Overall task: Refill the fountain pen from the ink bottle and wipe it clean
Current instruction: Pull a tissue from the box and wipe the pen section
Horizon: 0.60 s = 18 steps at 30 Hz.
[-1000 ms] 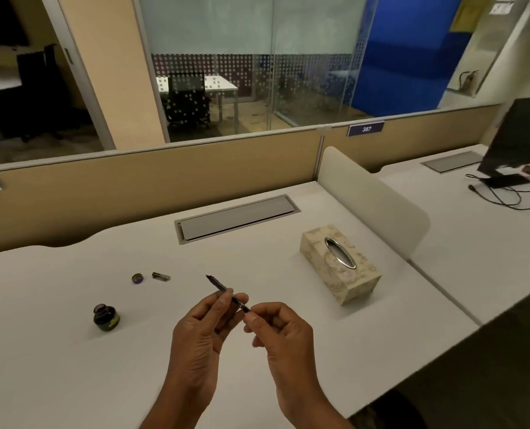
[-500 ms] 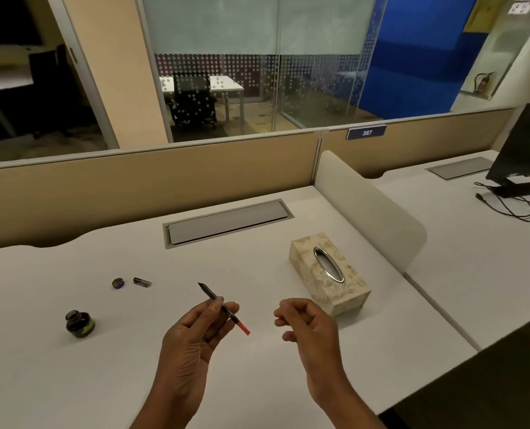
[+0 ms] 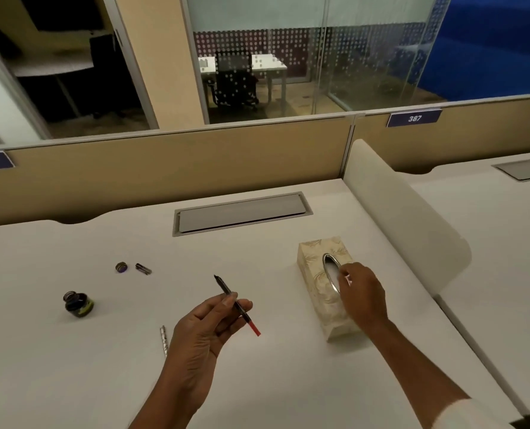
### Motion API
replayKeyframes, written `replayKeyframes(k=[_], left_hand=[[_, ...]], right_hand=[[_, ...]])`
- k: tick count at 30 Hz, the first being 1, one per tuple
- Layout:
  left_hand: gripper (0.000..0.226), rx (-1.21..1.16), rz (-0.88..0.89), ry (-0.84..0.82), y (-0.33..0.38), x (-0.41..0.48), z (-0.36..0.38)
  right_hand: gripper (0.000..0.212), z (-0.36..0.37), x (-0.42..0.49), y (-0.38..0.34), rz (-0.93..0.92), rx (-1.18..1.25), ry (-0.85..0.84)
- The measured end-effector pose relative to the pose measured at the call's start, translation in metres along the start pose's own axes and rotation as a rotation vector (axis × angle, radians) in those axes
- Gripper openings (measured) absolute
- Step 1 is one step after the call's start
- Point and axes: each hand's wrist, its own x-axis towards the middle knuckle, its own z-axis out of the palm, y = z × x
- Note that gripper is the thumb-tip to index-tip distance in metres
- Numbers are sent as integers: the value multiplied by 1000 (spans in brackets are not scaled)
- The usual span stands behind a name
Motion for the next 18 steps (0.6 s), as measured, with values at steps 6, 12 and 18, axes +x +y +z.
replayKeyframes(k=[6,12,18], left_hand=[[22,9,-19,43,-3,2,11],[19,15,-27,63,-3,5,16],[18,24,-31,60,-1,9,17]], right_hand=[[16,10,27,9,-77,-269,-257],[16,8,47,4,-224,-477,-392],[18,14,58,7,-297,-578,-432]])
